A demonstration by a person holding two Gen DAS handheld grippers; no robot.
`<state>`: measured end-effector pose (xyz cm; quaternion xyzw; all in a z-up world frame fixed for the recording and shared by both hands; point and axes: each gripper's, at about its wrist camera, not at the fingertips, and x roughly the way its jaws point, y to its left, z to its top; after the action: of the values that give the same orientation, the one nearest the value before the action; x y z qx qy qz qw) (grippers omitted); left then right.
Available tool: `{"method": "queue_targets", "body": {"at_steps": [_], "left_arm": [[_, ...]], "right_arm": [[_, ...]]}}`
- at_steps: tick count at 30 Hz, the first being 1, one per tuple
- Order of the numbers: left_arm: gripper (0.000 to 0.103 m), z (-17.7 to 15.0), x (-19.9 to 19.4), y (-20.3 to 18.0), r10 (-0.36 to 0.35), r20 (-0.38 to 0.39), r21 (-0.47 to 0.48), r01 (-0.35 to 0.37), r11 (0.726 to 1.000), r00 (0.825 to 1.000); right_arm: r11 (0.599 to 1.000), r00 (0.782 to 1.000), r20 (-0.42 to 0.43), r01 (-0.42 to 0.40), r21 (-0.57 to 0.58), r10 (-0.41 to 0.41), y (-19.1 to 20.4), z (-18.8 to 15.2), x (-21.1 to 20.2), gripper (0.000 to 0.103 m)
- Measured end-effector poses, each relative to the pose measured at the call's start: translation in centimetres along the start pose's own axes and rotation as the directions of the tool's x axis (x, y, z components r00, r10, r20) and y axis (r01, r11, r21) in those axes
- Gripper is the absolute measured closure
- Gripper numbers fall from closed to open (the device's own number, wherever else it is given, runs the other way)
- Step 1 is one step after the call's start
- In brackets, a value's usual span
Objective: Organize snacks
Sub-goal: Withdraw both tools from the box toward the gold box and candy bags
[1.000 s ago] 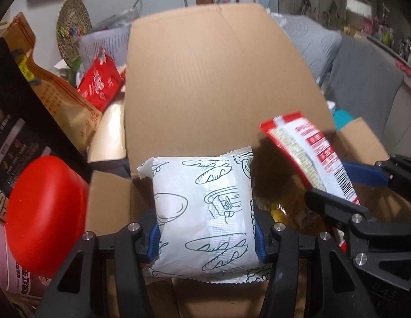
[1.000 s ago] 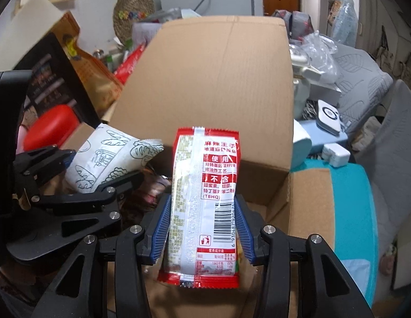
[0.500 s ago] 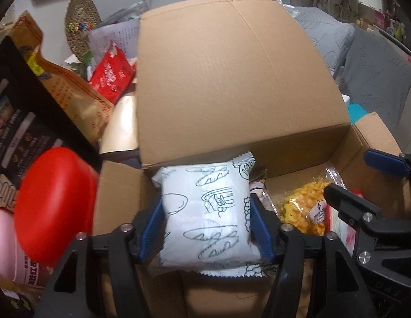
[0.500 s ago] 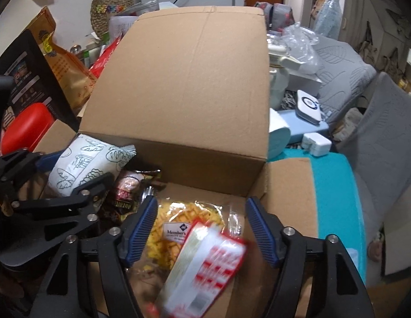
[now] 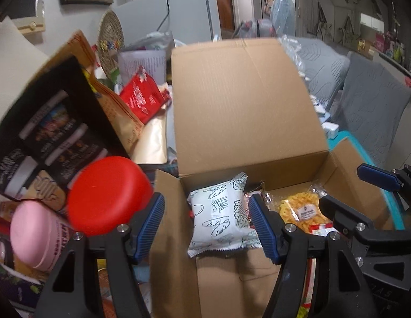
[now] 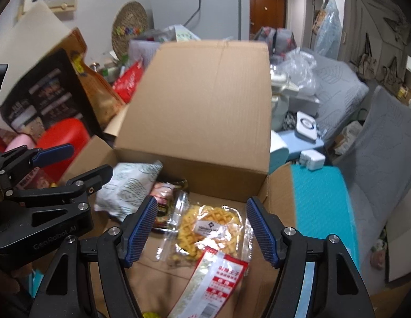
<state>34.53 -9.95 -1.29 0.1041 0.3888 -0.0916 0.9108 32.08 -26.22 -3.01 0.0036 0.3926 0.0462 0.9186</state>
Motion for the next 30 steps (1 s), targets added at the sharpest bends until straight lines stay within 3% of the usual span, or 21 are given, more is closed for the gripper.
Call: {"method": "queue_targets", "body": {"at_steps": [13,19,30], "left_arm": [[0.038,-1.0,-10.4,0.6,-0.024,0.147,-0.016,0.027,1.0,0.989],[0.037,-2.6,-15.7,0.3,-0.06,0.221,-0.009,0.064,0.998,0.973],[0.037,-5.3,-20.8,-0.9,-0.102,0.276,0.028,0.098,0.995,0.956]], "right_arm": [[1.0,0.99,0.14,0.01,-0.013,-0.008,1.6,-0.9,-9.8,0.032],[0.999,0.978,0.206,0.041,-0.03,-0.033,2.6,-2.4,-14.6,0.032],[0.996,0.958,0.279,0.084,-0.027,-0.073,2.9,-5.9,-20.8,0.029]]}}
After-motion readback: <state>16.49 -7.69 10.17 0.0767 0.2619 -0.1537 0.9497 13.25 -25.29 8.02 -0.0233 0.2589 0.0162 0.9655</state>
